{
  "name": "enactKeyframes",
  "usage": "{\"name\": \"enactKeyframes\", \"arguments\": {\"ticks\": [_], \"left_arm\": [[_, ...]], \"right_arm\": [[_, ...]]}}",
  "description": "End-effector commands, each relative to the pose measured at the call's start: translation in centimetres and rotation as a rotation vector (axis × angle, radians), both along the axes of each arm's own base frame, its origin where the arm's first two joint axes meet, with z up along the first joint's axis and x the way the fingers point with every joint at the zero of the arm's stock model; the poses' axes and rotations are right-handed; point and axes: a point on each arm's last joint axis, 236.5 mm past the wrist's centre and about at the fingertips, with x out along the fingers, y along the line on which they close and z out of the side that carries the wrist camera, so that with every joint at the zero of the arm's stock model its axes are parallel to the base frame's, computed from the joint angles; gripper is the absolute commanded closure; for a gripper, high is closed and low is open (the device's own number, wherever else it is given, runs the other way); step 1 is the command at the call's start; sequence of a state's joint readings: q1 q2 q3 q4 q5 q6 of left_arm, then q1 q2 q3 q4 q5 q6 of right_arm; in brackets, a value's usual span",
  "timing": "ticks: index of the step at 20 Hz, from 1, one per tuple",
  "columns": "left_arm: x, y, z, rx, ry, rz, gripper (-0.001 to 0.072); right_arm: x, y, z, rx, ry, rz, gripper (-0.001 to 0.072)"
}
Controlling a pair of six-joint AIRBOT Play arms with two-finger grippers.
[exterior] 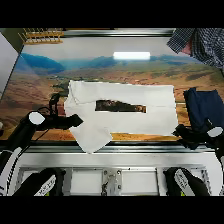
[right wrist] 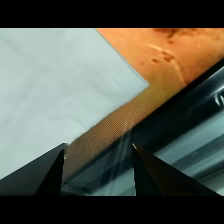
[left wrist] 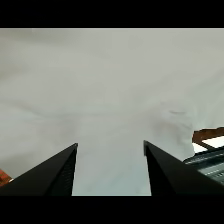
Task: Fold the clothes and pants, and hang the long-sleeved shirts on hangers.
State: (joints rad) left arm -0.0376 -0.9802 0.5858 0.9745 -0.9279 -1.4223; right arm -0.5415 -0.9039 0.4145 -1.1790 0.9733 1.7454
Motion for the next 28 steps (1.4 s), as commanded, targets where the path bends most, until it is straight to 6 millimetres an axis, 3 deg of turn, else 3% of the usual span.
{"name": "enactKeyframes", "arguments": {"ticks": [1, 7, 8, 9, 10, 11, 14, 16, 20, 22, 27, 28], "left_arm": [[-0.4, -0.2, 0.4, 0.001, -0.031, 0.001, 0.0274], [-0.4, -0.3, 0.5, -0.001, -0.032, 0.001, 0.0274], [-0.4, -0.2, 0.5, 0.0, -0.032, 0.001, 0.0274], [-0.4, -0.1, 0.4, 0.0, -0.027, 0.004, 0.0274], [-0.5, 0.3, 0.3, 0.0, -0.016, 0.014, 0.0274], [-0.7, 1.0, 0.2, -0.003, 0.005, 0.032, 0.0274], [-3.1, 4.6, -1.5, 0.047, 0.147, 0.115, 0.0275], [-5.3, 5.4, -3.7, 0.057, 0.228, 0.157, 0.0275], [-8.5, 3.6, -7.1, 0.022, 0.349, 0.18, 0.0275], [-9.1, 2.0, -7.8, 0.002, 0.404, 0.14, 0.0274], [-6.8, -1.0, -7.9, 0.03, 0.387, 0.057, 0.029], [-6.4, -1.4, -7.8, 0.035, 0.377, 0.037, 0.0459]], "right_arm": [[1.4, 0.0, -1.4, 0.014, -0.062, -0.099, 0.0273], [2.7, 0.1, -2.1, -0.006, -0.086, -0.092, 0.0275], [2.9, 0.1, -2.0, -0.013, -0.094, -0.087, 0.0322], [3.1, 0.2, -2.0, -0.017, -0.099, -0.081, 0.0518], [3.1, 0.4, -2.0, -0.019, -0.1, -0.068, 0.0665], [3.1, 0.6, -2.0, -0.019, -0.1, -0.059, 0.0703], [3.0, 0.9, -2.0, -0.013, -0.094, -0.048, 0.0703], [3.0, 1.0, -2.0, -0.021, -0.098, -0.024, 0.0703], [3.0, 1.0, -2.0, -0.02, -0.099, -0.025, 0.0703], [3.0, 1.0, -2.0, -0.02, -0.099, -0.025, 0.0703], [3.0, 1.0, -2.0, -0.02, -0.099, -0.024, 0.0703], [3.0, 1.0, -2.0, -0.02, -0.099, -0.024, 0.0703]]}}
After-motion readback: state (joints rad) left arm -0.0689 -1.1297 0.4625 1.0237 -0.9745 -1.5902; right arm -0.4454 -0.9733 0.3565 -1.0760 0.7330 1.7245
